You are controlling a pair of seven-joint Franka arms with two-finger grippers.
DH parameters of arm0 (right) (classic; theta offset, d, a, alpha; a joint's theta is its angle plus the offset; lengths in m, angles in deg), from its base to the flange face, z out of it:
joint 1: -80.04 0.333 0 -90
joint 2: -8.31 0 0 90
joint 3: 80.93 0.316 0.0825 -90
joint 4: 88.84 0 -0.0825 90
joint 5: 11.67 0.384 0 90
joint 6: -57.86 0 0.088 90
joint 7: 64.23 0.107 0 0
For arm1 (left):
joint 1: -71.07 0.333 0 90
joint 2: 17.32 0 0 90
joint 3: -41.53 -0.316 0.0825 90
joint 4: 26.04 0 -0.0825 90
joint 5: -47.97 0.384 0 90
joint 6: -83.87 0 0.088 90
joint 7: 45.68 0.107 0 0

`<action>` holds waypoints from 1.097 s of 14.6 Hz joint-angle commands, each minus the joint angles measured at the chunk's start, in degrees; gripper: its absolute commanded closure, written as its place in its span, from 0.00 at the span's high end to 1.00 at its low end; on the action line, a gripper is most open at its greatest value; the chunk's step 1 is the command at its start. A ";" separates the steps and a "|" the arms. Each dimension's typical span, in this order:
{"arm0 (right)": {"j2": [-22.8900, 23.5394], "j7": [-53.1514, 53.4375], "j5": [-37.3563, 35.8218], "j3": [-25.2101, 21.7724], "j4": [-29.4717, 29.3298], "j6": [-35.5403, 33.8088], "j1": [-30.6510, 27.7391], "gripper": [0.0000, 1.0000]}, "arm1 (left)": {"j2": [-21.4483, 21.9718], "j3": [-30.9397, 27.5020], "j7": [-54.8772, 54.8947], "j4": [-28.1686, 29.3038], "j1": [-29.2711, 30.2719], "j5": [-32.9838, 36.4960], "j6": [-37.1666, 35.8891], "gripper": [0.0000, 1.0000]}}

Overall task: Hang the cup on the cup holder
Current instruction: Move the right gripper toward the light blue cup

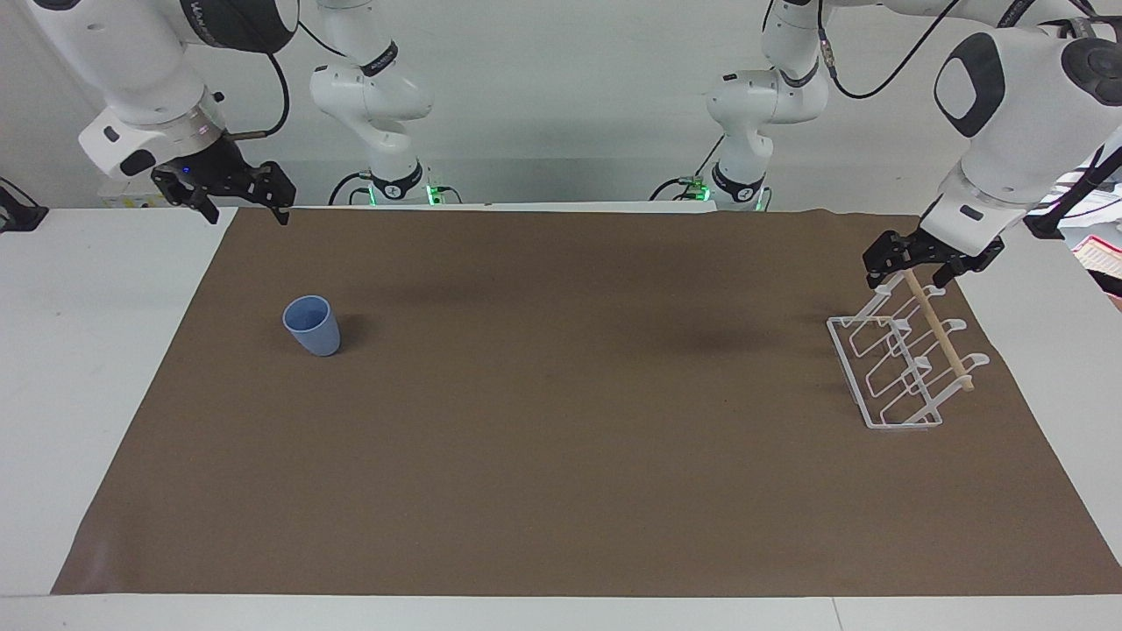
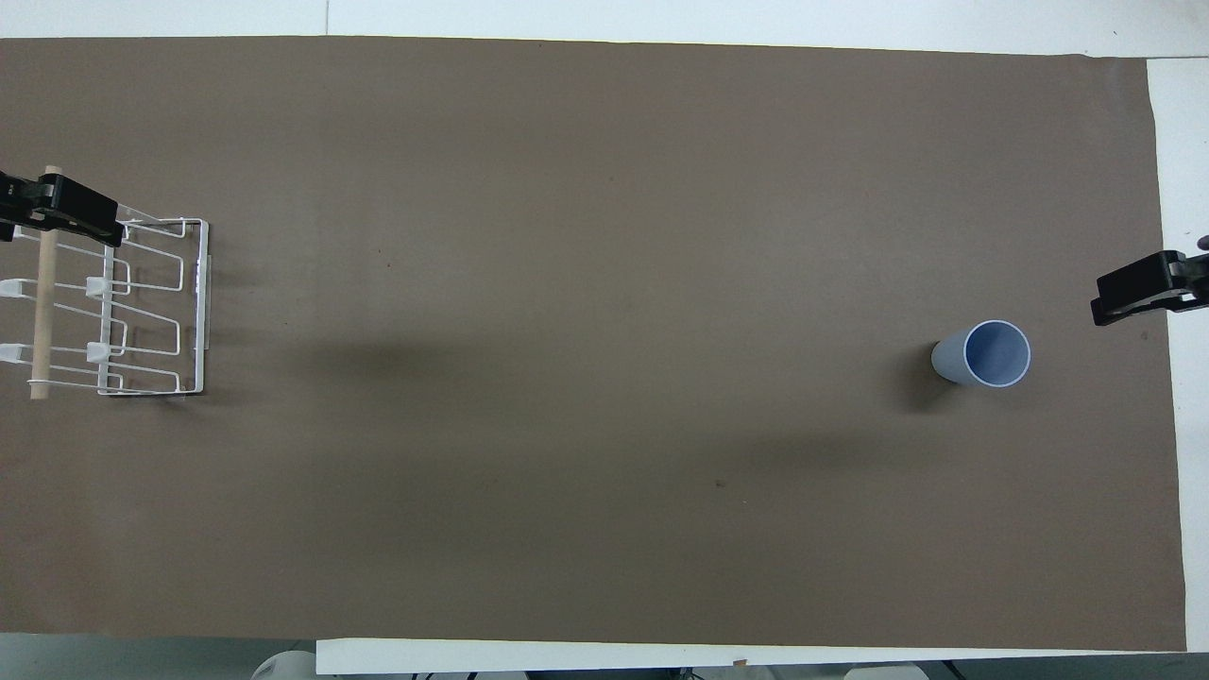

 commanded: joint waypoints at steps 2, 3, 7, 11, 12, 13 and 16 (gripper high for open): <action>-1.47 -0.60 0.45 0.17 1.89 1.11 -0.55 1.00 | 1.11 0.34 0.96 1.28 0.65 0.58 0.79 1.00; -1.56 -0.69 0.45 0.17 1.89 1.20 -0.38 1.00 | 1.11 0.42 0.96 1.28 0.65 0.58 0.79 1.00; -1.47 -1.73 0.28 0.08 1.63 2.33 -1.60 1.00 | 1.11 0.43 0.96 1.28 0.65 0.58 0.79 1.00; -4.28 -12.20 2.37 0.08 18.03 21.82 -5.64 1.00 | 1.11 0.43 0.96 1.28 0.65 0.58 0.79 1.00; -3.94 -12.29 3.52 0.08 20.94 24.12 -6.52 1.00 | 1.11 0.43 0.96 1.28 0.65 0.58 0.79 1.00; -3.15 -12.38 4.31 0.08 23.23 26.66 -7.22 1.00 | 1.11 0.43 0.96 1.28 0.65 0.58 0.79 1.00; -1.47 -16.22 4.59 0.08 30.00 34.24 -8.19 1.00 | 1.11 0.43 0.96 1.28 0.65 0.58 0.79 1.00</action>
